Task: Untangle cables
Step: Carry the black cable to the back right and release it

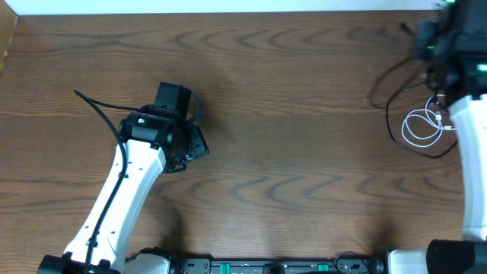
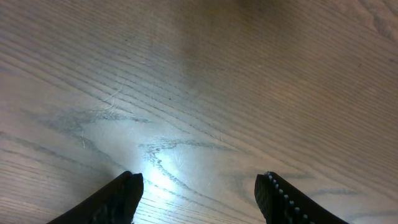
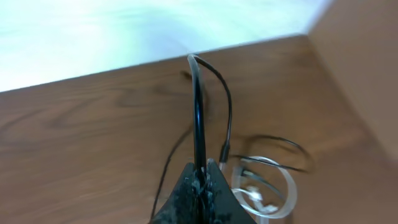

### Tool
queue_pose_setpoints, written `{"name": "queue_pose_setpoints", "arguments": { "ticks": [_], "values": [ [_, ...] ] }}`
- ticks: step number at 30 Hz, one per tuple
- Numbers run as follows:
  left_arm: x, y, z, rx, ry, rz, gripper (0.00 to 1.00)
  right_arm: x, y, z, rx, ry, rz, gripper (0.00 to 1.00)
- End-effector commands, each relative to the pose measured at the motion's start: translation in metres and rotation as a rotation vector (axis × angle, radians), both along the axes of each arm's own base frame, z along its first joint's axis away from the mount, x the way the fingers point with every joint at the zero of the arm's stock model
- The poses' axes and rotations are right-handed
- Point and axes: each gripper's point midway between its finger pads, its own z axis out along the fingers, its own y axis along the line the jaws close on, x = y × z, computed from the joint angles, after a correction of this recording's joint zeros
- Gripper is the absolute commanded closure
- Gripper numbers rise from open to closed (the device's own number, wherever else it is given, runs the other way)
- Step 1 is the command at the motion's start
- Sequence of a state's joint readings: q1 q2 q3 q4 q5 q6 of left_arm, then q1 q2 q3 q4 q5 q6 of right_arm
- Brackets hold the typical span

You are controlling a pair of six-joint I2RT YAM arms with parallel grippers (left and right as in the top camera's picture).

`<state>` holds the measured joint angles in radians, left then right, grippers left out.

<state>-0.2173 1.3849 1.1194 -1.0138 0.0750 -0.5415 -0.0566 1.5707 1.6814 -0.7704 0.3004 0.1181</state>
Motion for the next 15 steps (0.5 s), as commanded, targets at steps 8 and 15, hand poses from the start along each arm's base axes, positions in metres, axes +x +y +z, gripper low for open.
{"name": "queue_pose_setpoints", "arguments": {
  "ticks": [8,15],
  "values": [
    [-0.002,0.004,-0.001,0.020,0.003,-0.013,0.37,-0.028,-0.094,-0.008,0.055,0.013,-0.235,0.99],
    [-0.002,0.004,-0.001,0.019,0.002,-0.013,0.37,-0.033,-0.125,-0.035,0.088,0.075,-0.295,0.99]
  ]
}}
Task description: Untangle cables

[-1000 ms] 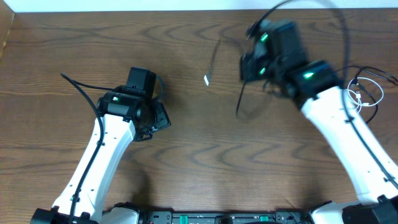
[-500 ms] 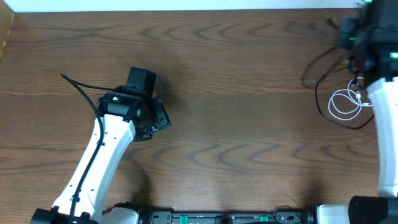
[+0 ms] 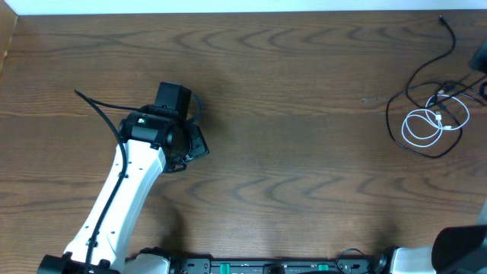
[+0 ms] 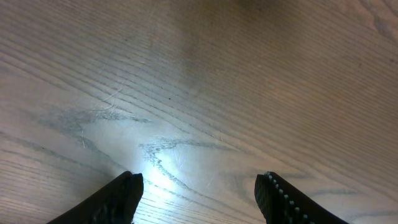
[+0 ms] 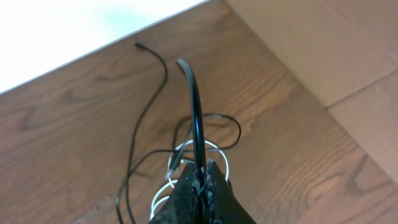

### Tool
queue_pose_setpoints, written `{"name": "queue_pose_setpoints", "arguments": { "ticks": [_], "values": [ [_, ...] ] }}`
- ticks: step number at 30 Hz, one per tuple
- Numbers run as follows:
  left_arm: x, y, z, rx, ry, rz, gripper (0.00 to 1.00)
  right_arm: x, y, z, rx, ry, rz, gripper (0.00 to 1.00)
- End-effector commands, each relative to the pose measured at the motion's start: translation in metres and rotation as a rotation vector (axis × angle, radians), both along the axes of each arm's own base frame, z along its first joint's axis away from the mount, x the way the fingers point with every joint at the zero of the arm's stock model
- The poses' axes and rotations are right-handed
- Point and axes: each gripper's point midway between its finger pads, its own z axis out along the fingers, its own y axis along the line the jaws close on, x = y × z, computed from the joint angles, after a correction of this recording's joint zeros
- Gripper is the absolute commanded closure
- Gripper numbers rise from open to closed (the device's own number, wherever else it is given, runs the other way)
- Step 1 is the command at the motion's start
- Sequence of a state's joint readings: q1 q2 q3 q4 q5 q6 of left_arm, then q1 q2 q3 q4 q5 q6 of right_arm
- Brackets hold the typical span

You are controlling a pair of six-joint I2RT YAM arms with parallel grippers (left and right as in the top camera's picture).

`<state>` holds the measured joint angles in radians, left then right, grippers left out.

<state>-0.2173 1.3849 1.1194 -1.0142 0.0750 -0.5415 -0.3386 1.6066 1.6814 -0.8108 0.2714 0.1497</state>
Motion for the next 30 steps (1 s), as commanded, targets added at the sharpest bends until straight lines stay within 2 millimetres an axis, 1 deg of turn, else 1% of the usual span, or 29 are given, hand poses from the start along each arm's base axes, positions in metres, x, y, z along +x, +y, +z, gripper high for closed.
{"name": "queue_pose_setpoints", "arguments": {
  "ticks": [1,4,6,7,8,9,13,15,17,19,21,24,26,28,29,30],
  "values": [
    [-0.002,0.004,-0.001,0.019,0.002,-0.013,0.37,0.003,-0.010,-0.014,0.045,0.015,-0.014,0.99],
    [-0.002,0.004,-0.001,0.019,0.002,-0.013,0.37,0.005,-0.017,-0.029,0.074,0.039,-0.018,0.98],
    [-0.002,0.004,-0.001,0.019,0.002,-0.013,0.37,0.006,-0.017,-0.033,0.083,0.046,-0.014,0.54],
    [-0.002,0.004,-0.001,0.019,0.002,-0.013,0.37,0.007,-0.015,-0.033,0.088,0.045,-0.008,0.43],
    [-0.002,0.004,-0.001,0.019,0.001,-0.012,0.37,0.007,-0.014,-0.034,0.093,0.043,-0.003,0.39],
    [-0.002,0.004,-0.001,0.019,0.001,-0.012,0.37,0.008,-0.012,-0.034,0.104,0.041,0.008,0.36],
    [-0.002,0.004,-0.001,0.020,0.001,-0.012,0.37,0.006,-0.003,-0.041,0.149,0.062,0.039,0.35],
    [-0.002,0.004,-0.001,0.019,0.001,-0.012,0.37,0.003,0.006,-0.047,0.189,0.085,0.063,0.33],
    [-0.001,0.003,-0.001,0.018,-0.004,-0.012,0.37,-0.002,0.018,-0.055,0.247,0.118,0.097,0.30],
    [0.001,0.003,-0.001,0.017,-0.010,-0.012,0.37,-0.011,0.031,-0.064,0.307,0.160,0.122,0.19],
    [0.001,0.003,-0.001,0.016,-0.011,-0.012,0.37,-0.022,0.041,-0.073,0.353,0.217,0.129,0.17],
    [0.002,0.003,-0.001,0.015,-0.013,-0.009,0.37,-0.031,0.051,-0.082,0.388,0.265,0.140,0.17],
    [0.003,0.000,0.000,0.001,-0.019,-0.004,0.37,-0.036,0.068,-0.094,0.451,0.296,0.178,0.14],
    [0.012,-0.009,0.003,-0.049,-0.054,-0.016,0.37,-0.036,0.096,-0.110,0.530,0.324,0.288,0.11],
    [0.016,-0.013,0.004,-0.066,-0.073,-0.031,0.37,-0.036,0.104,-0.114,0.548,0.326,0.320,0.11],
    [0.023,-0.018,0.007,-0.087,-0.105,-0.062,0.37,-0.034,0.120,-0.120,0.578,0.329,0.387,0.11]
  ]
}}
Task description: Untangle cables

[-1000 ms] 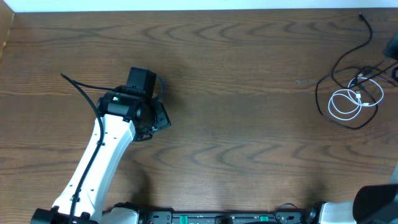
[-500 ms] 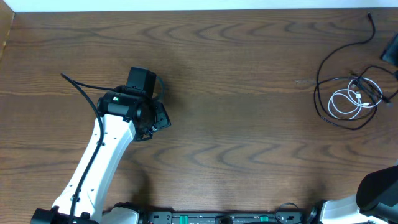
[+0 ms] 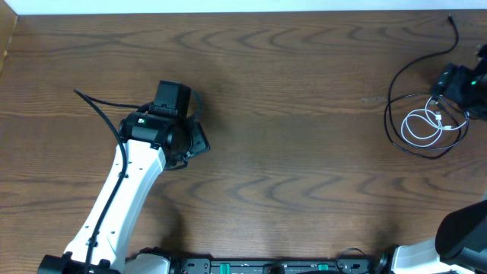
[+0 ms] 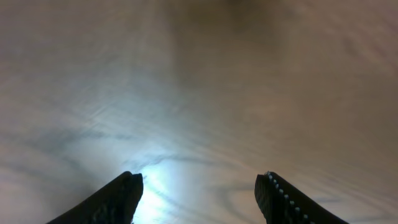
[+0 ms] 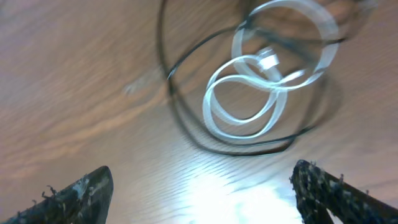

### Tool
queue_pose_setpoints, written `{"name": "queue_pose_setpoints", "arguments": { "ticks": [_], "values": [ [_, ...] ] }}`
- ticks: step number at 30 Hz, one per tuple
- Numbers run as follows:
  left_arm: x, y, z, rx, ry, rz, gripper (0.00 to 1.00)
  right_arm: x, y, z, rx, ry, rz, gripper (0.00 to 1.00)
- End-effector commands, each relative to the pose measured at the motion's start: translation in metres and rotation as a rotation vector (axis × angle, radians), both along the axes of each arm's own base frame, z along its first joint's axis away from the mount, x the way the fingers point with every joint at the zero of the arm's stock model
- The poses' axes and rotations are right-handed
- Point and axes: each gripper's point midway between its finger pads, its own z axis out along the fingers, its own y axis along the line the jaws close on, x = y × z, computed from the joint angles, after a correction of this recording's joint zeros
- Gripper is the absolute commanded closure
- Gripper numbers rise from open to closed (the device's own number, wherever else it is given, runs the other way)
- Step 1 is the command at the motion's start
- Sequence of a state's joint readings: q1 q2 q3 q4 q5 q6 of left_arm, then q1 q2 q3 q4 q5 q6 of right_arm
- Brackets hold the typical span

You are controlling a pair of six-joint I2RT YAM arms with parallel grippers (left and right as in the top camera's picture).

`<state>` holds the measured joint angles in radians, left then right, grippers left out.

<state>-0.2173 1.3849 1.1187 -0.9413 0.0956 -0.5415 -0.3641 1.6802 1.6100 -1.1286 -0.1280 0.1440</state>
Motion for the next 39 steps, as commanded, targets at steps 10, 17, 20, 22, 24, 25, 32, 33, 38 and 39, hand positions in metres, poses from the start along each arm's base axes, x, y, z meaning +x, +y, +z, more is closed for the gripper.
{"name": "queue_pose_setpoints", "arguments": {
  "ticks": [10,17,20,22,24,25,32,33,38,39],
  "values": [
    [0.038,-0.029,0.017,0.063,-0.227,-0.267,0.37,0.003,0.120,-0.042,-0.020,0.068,0.460,0.09],
    [-0.011,0.017,-0.002,0.249,0.005,-0.134,0.36,-0.026,0.152,-0.068,-0.015,0.194,0.482,0.01],
    [-0.027,0.023,-0.005,0.249,0.070,-0.071,0.36,-0.044,0.153,-0.087,0.008,0.264,0.452,0.01],
    [-0.030,0.024,-0.005,0.253,0.082,-0.074,0.36,-0.063,0.153,-0.104,0.029,0.327,0.454,0.01],
    [-0.033,0.025,-0.004,0.255,0.089,-0.078,0.36,-0.080,0.153,-0.117,0.042,0.378,0.433,0.01],
    [-0.036,0.023,-0.004,0.246,0.095,-0.090,0.36,-0.086,0.152,-0.121,0.046,0.392,0.424,0.01],
    [-0.048,0.013,0.007,0.205,-0.003,-0.169,0.32,-0.112,0.160,-0.129,0.037,0.286,0.405,0.01],
    [-0.050,0.012,0.011,0.196,-0.053,-0.172,0.28,-0.114,0.165,-0.123,0.031,0.227,0.414,0.01],
    [-0.062,0.011,0.033,0.118,-0.338,-0.167,0.08,-0.116,0.172,-0.069,-0.047,-0.126,0.449,0.01],
    [-0.067,0.014,0.039,0.103,-0.392,-0.143,0.08,-0.117,0.169,-0.056,-0.070,-0.193,0.443,0.01]
  ]
}}
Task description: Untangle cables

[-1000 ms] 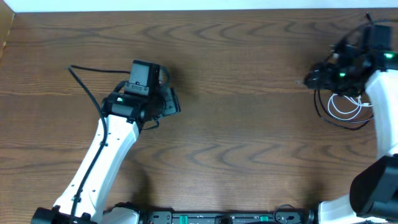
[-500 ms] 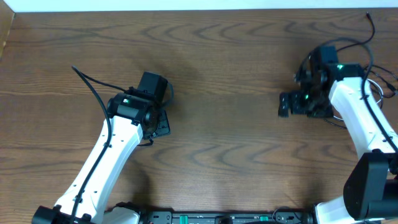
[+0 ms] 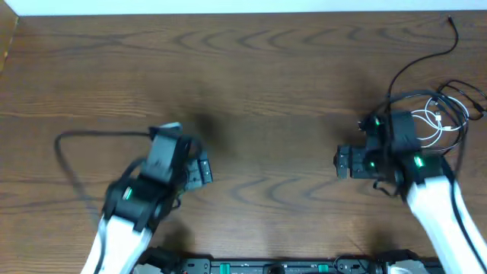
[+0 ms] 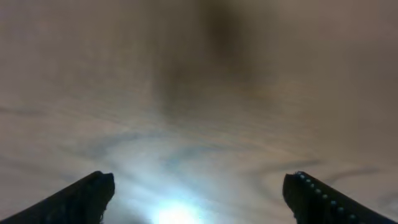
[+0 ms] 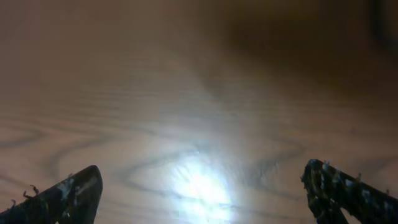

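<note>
In the overhead view a thin black cable (image 3: pixel 393 82) runs from the far right corner and loops loosely around a small white coiled cable (image 3: pixel 442 122). The two lie together at the table's right side, partly behind my right arm. My right gripper (image 3: pixel 346 162) is to their left and points away from them. In its wrist view the right gripper (image 5: pixel 202 199) is wide open over bare wood. My left gripper (image 3: pixel 199 169) is at the front left, and the left gripper (image 4: pixel 199 199) is also wide open over bare wood with nothing between the fingers.
The brown wooden table (image 3: pixel 266 91) fills the overhead view, with a white strip along its far edge. A dark arm lead (image 3: pixel 68 141) arcs out to the left of my left arm. Both wrist views are blurred.
My right gripper was open over the white coil at the far right; it is now left of the cables and nearer the front. My left arm sits nearer the front, its fingers spread wider.
My right gripper was first shut on the black cable, held up near the far right corner, and half a second later it still gripped it. Then it was open above the coil, with the cable lying on the table. Now both grippers are open over bare wood.
</note>
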### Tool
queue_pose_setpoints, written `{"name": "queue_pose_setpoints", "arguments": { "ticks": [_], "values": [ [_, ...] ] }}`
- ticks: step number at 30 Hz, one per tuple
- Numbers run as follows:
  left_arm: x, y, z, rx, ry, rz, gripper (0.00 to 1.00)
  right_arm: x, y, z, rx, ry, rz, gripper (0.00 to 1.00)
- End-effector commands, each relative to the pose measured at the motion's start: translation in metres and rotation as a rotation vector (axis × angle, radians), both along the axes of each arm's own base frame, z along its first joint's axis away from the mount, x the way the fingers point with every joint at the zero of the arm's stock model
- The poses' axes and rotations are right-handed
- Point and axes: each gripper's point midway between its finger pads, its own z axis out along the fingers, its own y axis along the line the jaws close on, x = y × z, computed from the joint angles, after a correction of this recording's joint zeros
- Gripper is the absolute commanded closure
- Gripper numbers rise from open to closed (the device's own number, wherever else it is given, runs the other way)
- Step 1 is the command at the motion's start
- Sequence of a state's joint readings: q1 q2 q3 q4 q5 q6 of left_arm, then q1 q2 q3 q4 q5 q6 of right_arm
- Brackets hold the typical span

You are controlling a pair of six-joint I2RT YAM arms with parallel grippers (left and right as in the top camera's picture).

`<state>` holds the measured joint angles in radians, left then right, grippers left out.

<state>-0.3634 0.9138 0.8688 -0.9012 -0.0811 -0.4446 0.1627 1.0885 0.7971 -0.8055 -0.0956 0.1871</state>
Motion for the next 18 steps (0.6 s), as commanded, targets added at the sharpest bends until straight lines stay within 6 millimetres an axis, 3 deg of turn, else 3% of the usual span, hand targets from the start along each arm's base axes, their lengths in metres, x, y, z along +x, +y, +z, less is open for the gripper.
{"name": "queue_pose_setpoints", "arguments": {
  "ticks": [1,4,7,11,18],
  "values": [
    [-0.014,0.011,0.014,-0.045,-0.157,0.037,0.07,-0.004,-0.009,0.038,-0.019,-0.204,-0.042,0.01],
    [-0.026,0.017,0.030,-0.084,-0.265,0.041,0.07,-0.011,-0.011,0.072,0.008,-0.356,-0.049,0.01],
    [-0.033,0.019,0.042,-0.109,-0.327,0.042,0.07,-0.021,-0.013,0.091,0.025,-0.434,-0.051,0.01],
    [-0.036,0.020,0.044,-0.115,-0.341,0.042,0.06,-0.032,-0.015,0.093,0.026,-0.439,-0.052,0.01],
    [-0.036,0.020,0.044,-0.114,-0.339,0.042,0.06,-0.046,-0.018,0.075,0.007,-0.347,-0.049,0.01]
  ]
}}
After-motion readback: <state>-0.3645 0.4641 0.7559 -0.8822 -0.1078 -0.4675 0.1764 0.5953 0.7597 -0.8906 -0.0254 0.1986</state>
